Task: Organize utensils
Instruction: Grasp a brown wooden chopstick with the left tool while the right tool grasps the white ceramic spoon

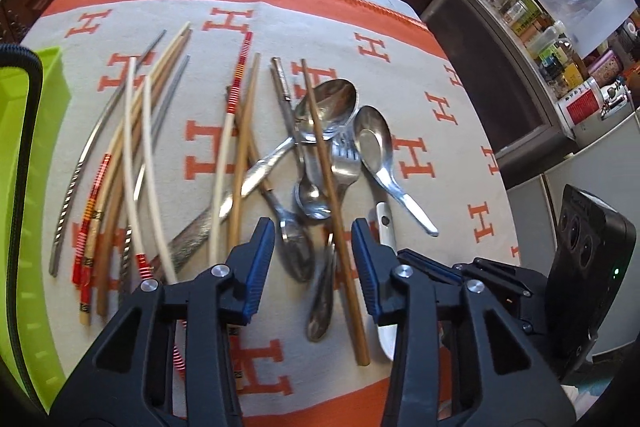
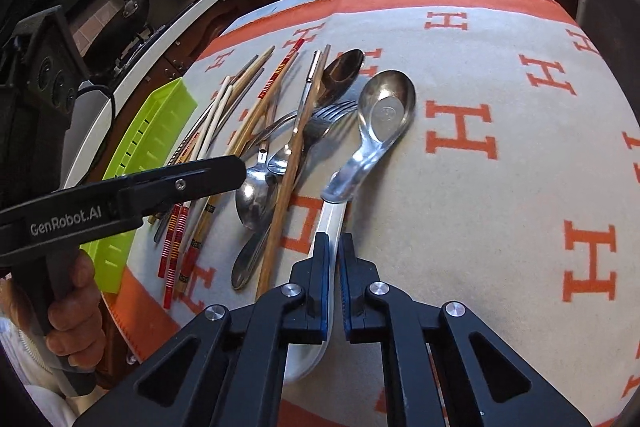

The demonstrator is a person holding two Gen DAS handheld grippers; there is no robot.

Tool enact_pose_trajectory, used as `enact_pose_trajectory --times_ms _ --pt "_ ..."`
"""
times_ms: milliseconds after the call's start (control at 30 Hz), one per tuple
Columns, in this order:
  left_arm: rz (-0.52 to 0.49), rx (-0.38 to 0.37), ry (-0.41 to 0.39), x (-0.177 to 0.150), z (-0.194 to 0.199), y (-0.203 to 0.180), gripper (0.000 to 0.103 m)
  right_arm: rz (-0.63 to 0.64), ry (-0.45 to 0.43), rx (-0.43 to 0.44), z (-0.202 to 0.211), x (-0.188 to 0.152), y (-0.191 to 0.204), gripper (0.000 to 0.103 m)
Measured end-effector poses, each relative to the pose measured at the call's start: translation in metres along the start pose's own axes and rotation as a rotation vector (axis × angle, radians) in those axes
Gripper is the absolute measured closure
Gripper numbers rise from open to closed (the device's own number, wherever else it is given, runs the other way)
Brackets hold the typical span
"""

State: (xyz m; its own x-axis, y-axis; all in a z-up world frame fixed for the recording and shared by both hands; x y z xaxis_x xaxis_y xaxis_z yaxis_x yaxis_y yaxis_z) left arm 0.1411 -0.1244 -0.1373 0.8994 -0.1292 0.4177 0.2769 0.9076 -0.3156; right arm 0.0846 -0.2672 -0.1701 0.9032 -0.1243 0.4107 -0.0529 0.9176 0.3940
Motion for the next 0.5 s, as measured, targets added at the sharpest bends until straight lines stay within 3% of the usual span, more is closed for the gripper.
enact_pose_trajectory --times_ms 67,267,367,400,467,500 --pt "-0.016 0.003 0.019 0.003 -0.006 -0.007 0.066 -0.008 -0.003 -0.004 0.004 -0.002 -0.003 0.096" --pt "-0.06 0.036 0.032 0.011 -0.016 -0.023 0.066 -0.016 -0.019 0.004 0.012 -0.007 -0.011 0.078" --pt "-0.098 0.051 0.039 0.01 -0.023 -0.03 0.067 -0.009 -0.023 0.015 0.015 -0.008 -0.011 0.077" --pt "-0.106 0.053 0.042 0.008 -0.024 -0.032 0.069 -0.009 -0.022 0.017 0.016 -0.009 -0.012 0.077" --pt "-0.121 0.055 0.059 0.006 -0.029 -0.035 0.085 -0.011 -0.022 0.022 0.017 -0.01 -0.012 0.077" --pt "-0.125 0.061 0.065 0.005 -0.031 -0.035 0.086 -0.012 -0.021 0.023 0.017 -0.011 -0.013 0.077"
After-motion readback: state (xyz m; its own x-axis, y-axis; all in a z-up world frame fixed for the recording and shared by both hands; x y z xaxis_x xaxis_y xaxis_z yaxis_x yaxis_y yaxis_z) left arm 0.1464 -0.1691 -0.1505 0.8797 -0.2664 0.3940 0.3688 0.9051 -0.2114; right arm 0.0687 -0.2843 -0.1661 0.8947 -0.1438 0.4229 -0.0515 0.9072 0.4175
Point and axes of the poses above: each gripper's, at about its wrist camera, not at the fingertips, and z roughly against the way its jaws point, y to its left, x to its top, the point moved 1 cm from there along -z, roughly the way its jaws point, and after that the axes turned 4 degrees about -z, right-handed, at the moved point
